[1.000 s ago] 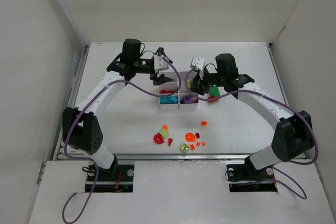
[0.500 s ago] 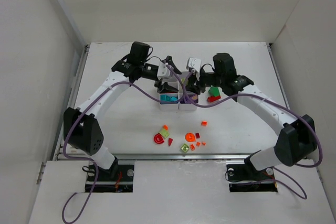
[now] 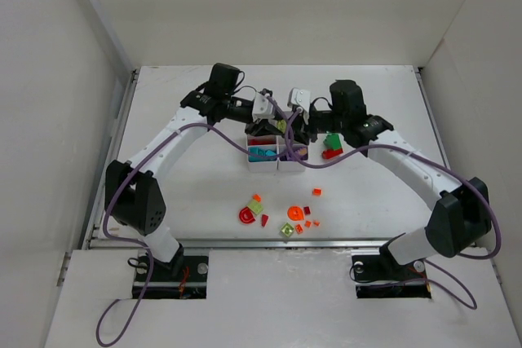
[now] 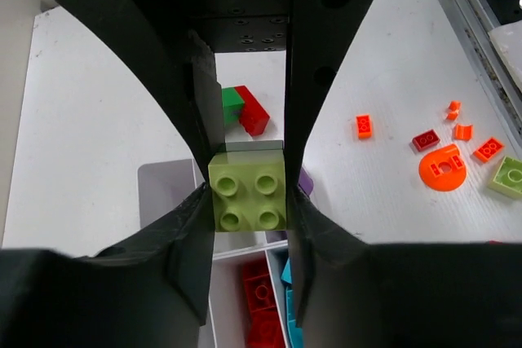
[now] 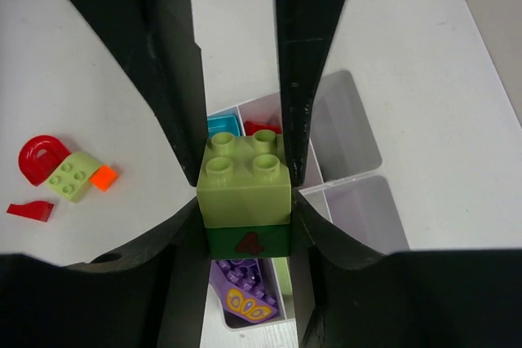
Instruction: Sort the legos into containers by color
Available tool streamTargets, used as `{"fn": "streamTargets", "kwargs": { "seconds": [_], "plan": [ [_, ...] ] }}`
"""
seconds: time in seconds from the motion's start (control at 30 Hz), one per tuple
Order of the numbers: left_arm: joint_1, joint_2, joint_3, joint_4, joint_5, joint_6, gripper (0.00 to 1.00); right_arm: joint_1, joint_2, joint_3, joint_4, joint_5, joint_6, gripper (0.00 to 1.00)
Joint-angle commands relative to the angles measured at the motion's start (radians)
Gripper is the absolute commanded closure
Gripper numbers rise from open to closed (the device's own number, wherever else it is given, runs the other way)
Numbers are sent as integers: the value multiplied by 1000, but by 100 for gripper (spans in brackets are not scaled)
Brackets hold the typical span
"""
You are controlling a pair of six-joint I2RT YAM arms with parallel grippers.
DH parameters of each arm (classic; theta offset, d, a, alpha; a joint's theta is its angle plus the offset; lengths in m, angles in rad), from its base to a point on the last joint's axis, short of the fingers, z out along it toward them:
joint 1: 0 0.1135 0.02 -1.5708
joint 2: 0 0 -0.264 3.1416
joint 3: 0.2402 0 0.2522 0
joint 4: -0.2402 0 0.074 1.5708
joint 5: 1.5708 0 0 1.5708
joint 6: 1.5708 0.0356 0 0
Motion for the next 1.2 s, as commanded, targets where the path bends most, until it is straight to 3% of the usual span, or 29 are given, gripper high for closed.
{"fn": "streamTargets", "kwargs": {
  "seconds": [0.0,0.03,0.1,0.27,0.43,0.6,0.8,0.9,1.07,1.17],
  "plan": [
    [-4,-12,38,-14,28,1,86,8,1,45,52,-36,-11,100],
    [-4,-12,38,-14,28,1,95,8,1,45,52,-36,-11,100],
    [-4,-12,38,-14,28,1,100,8,1,45,52,-36,-20,100],
    [26,-21,38,36,28,-52,100,-1,11,-17,25,38,-21,100],
    [72,-21,38,234,-13,-258,100,-83,-12,-109,-41,104,-7,100],
    [82,14,75,243,21,-311,100,-135,-95,-171,5,154,27,100],
    [51,71,104,217,21,-337,100,-165,-85,-180,5,177,36,100],
    [22,95,92,208,-27,-347,100,-176,-75,-180,14,190,48,100],
    [-55,190,49,232,-322,-305,100,-195,-75,-151,37,263,114,100],
    [-73,209,11,309,-380,-341,99,-204,-75,-122,46,349,139,100]
  ]
}}
